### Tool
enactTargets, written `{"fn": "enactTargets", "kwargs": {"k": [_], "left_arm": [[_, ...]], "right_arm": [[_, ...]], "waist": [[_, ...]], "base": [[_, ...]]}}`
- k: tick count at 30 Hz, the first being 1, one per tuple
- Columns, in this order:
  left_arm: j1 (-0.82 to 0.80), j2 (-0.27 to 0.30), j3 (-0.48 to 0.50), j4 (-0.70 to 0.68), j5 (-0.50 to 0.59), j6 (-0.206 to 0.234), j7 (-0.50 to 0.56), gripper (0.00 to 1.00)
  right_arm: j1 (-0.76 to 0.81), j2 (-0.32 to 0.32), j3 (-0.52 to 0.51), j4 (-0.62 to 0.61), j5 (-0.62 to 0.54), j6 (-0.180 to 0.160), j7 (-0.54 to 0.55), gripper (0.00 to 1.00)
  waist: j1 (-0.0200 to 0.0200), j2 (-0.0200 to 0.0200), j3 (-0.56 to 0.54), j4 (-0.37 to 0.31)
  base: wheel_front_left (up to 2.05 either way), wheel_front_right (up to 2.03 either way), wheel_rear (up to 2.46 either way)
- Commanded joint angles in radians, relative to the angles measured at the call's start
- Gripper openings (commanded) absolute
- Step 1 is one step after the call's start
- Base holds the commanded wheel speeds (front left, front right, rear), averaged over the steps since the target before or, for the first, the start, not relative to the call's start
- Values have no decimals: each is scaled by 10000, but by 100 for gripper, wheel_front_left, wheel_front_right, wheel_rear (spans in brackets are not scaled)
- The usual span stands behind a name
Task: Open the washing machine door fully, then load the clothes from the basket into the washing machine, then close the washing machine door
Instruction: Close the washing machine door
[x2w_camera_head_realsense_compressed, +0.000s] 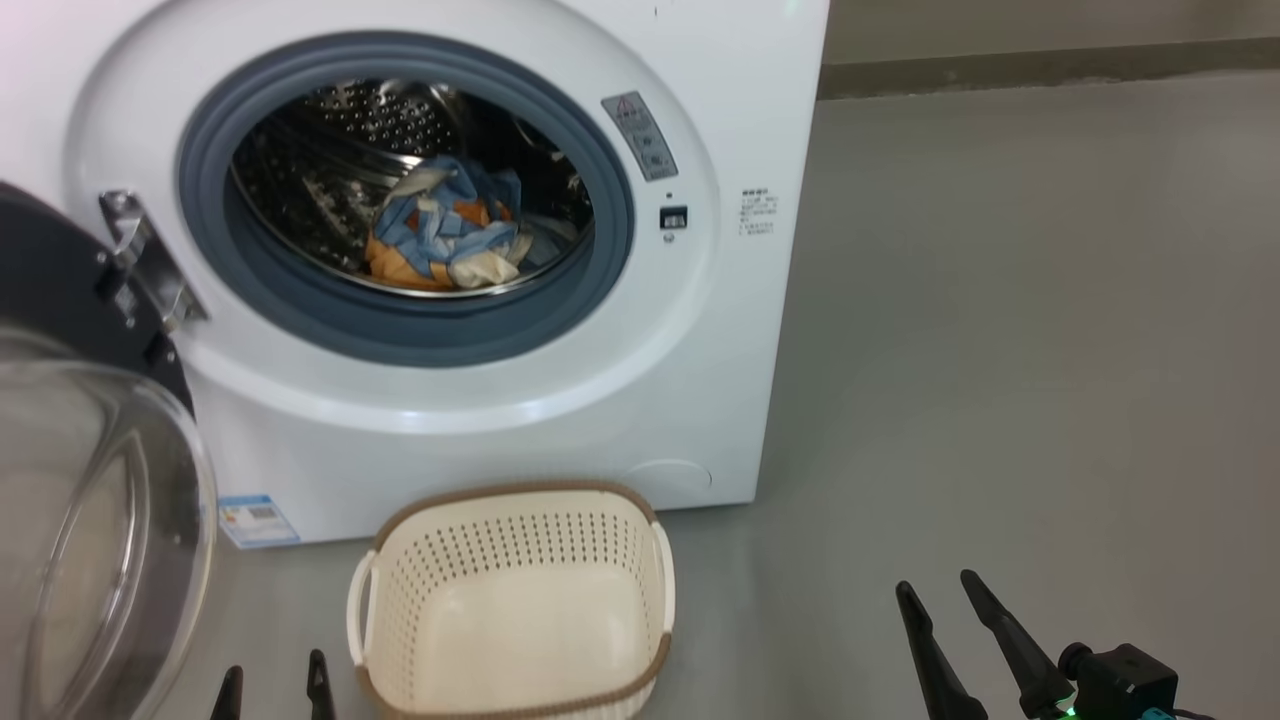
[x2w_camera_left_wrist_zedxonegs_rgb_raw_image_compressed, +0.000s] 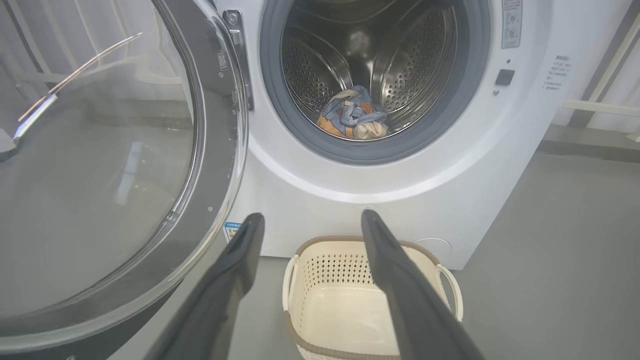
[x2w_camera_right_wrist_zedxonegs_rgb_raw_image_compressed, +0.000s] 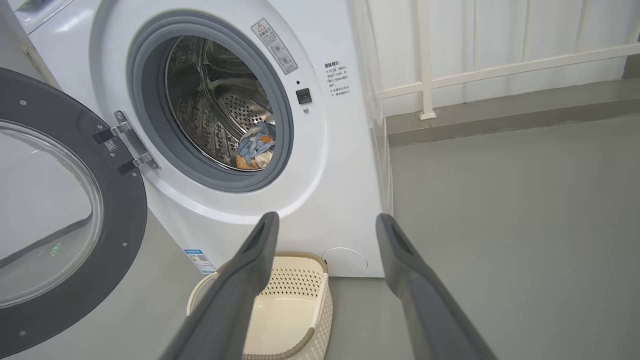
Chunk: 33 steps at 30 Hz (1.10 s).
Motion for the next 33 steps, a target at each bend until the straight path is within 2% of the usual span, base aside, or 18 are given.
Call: {"fn": "enactTargets", "kwargs": {"k": [1,13,27,33], "left_arm": [[-254,43,319,-197,40,57,-65,100],[-233,43,308,-250,42,73,-65,100],[-219,43,212,-350,5,155,-65,100],[-253,43,190,-376,67,170,-65,100]], "right_arm": [[-236,-59,253,-236,-37,17,-76,100],[-222,-50,300,-244,-33,17,-76,100],[-206,-70,274,-245,-24,17,-76,100],[-203,-68,221,-279,-52,17,-76,100]], "waist": [[0,-1,4,4],[0,-1,23,41],[0,-1,-21,151],[0,-1,-22,541]], "base": [[-213,213,0],[-134,134,0],[-7,7,0],[0,0,0]]}}
